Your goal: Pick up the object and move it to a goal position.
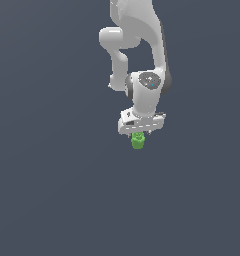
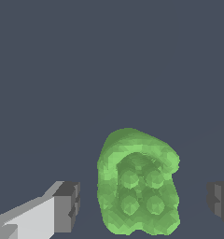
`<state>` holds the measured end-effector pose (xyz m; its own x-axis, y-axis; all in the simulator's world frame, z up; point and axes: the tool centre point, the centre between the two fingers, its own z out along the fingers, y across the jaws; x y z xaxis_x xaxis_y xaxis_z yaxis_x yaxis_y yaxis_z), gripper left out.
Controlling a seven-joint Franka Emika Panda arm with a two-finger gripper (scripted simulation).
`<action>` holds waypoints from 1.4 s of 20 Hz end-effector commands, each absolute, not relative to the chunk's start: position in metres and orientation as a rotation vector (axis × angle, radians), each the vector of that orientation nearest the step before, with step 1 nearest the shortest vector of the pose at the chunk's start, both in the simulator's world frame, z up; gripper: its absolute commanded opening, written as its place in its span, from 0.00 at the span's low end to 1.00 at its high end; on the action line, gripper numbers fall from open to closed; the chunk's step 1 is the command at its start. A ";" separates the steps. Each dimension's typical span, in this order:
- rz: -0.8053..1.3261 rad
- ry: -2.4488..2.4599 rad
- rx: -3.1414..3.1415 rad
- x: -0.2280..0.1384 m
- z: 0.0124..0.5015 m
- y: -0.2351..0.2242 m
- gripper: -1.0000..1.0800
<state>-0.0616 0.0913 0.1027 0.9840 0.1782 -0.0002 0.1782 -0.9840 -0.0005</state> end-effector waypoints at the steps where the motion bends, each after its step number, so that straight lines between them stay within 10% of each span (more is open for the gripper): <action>1: 0.001 -0.283 -3.128 -0.062 0.090 0.092 0.96; 8: 0.000 -0.283 -3.128 -0.062 0.076 0.092 0.96; 9: 0.000 -0.283 -3.128 -0.062 0.076 0.092 0.00; 28: -0.003 -0.284 -3.129 -0.057 0.084 0.065 0.00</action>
<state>-0.0587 0.0733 0.0816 0.9835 0.1810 0.0011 0.1810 -0.9835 -0.0002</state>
